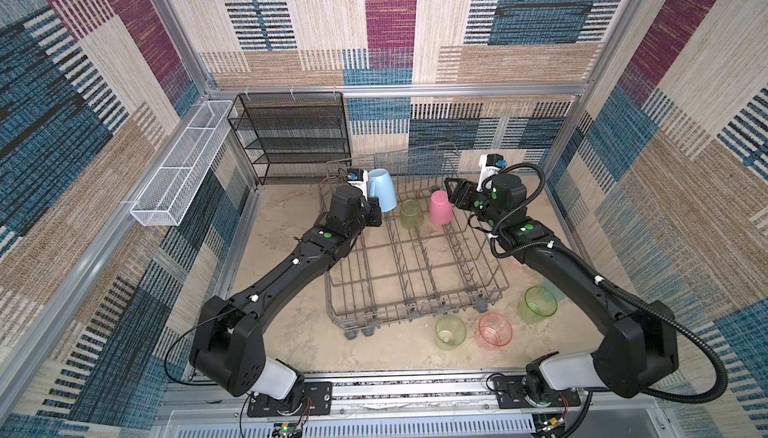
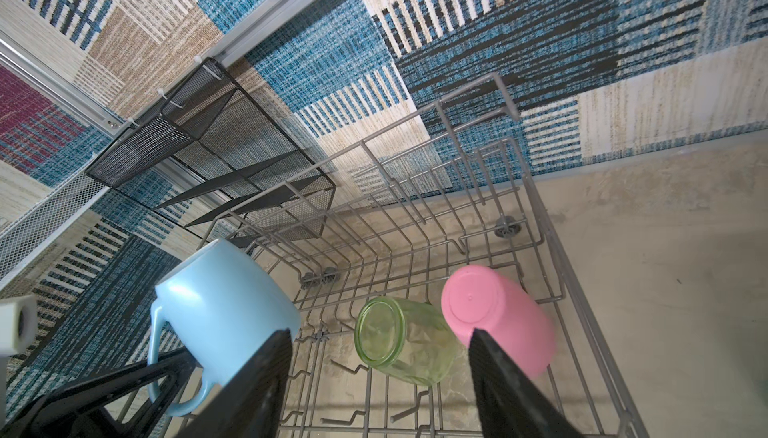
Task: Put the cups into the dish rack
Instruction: 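Lower the light blue mug upside down into the rack beside the green cup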
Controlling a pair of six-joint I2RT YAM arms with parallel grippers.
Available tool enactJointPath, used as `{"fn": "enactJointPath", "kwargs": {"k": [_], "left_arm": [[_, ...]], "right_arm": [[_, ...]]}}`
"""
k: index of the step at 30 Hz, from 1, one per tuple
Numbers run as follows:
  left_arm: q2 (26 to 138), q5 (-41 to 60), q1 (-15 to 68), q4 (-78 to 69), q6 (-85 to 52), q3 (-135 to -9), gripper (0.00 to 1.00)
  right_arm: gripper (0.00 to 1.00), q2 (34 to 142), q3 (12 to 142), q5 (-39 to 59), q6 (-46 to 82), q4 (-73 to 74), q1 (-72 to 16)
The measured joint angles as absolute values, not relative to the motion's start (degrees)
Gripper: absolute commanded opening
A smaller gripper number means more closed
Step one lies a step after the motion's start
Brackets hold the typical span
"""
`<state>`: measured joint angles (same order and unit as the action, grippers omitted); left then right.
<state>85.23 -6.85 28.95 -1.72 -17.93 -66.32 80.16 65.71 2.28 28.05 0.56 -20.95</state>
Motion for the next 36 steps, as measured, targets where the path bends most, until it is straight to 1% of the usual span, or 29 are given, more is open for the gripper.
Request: {"fn": "enactJointPath", "kwargs": {"k": [7,23,36], "left_arm": [[86.65,-10.59,30.17,-6.7,-15.51,-63.75,0.0],[91.81,-12.14,31.24,-16.6,-12.03,-60.31,0.0],[95.79,-14.79,31.4,-24.23,-11.6,-56.03,0.0]], "right_arm": [[0.7,79.35,63.88,1.87,28.01,0.62,-19.44],[0.7,77.06,59.55,1.91,28.03,1.72,-16.62],[0.7,77.95,59.07,2.52,28.01,3.57,-15.75]]}}
